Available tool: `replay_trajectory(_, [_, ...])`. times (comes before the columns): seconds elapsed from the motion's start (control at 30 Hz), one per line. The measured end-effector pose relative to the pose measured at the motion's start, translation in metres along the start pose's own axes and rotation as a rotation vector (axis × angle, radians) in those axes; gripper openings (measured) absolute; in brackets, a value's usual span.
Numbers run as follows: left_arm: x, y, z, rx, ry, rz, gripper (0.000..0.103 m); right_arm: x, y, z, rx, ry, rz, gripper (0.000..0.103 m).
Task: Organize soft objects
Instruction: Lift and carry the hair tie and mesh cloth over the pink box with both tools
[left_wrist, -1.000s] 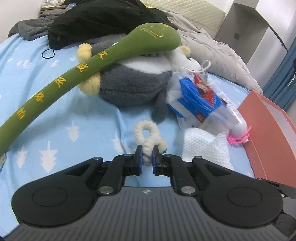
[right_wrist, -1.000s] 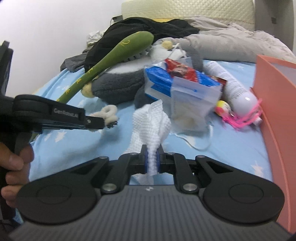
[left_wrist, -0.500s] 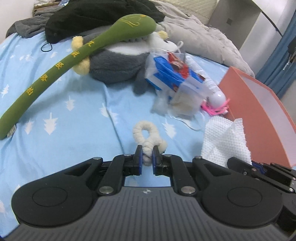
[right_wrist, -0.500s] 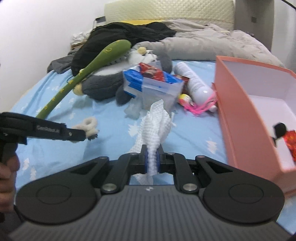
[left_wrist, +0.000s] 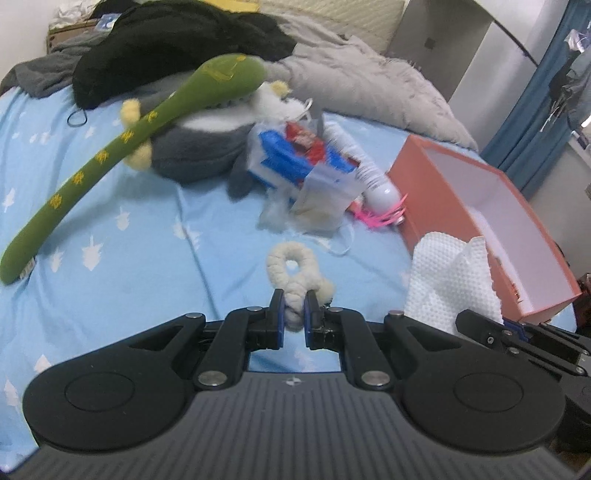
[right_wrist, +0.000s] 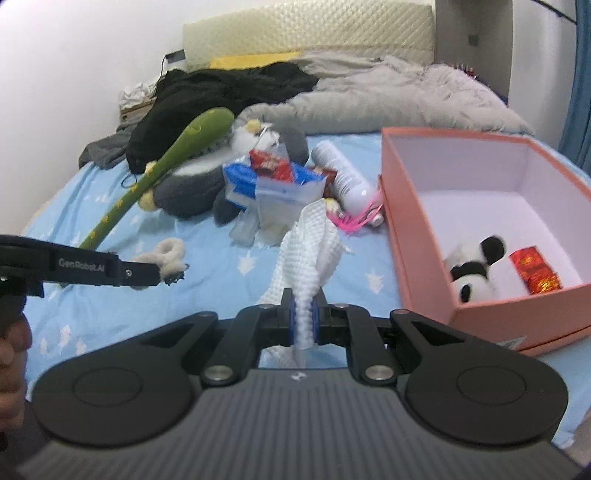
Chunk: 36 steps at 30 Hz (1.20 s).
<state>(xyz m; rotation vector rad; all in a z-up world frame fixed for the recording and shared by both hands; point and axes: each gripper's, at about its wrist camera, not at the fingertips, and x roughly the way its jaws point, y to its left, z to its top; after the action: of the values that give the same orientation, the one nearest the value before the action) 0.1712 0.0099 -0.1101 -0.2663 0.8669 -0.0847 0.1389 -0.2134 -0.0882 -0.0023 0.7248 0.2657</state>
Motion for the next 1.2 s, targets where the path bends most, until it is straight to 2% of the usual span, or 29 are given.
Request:
replay_trajectory(0.5, [-0.038,-0.062,0.063,0.055,-0.101,-0.117,0.012,-0.055,-0.026,0.058,0.000,-0.181,-0.042,0.013])
replay_trajectory(0.7, [-0.047,-0.096,0.090,0.090,-0.140,-0.170,0.012,-0.074,-0.040,0.085,-0.029,-0.258,-0.089,0.013])
replay_trajectory(1.0, [-0.039,-0.159,0.119,0.193,-0.135,-0.241,0.012,-0.086,-0.084,0.119,-0.020,-0.273,-0.166,0.013])
replay_trajectory(1.2, [-0.018,-0.203,0.132,0.260,-0.095,-0.268,0.012,-0.079,-0.126,0.129,0.019,-0.223,-0.188,0.013])
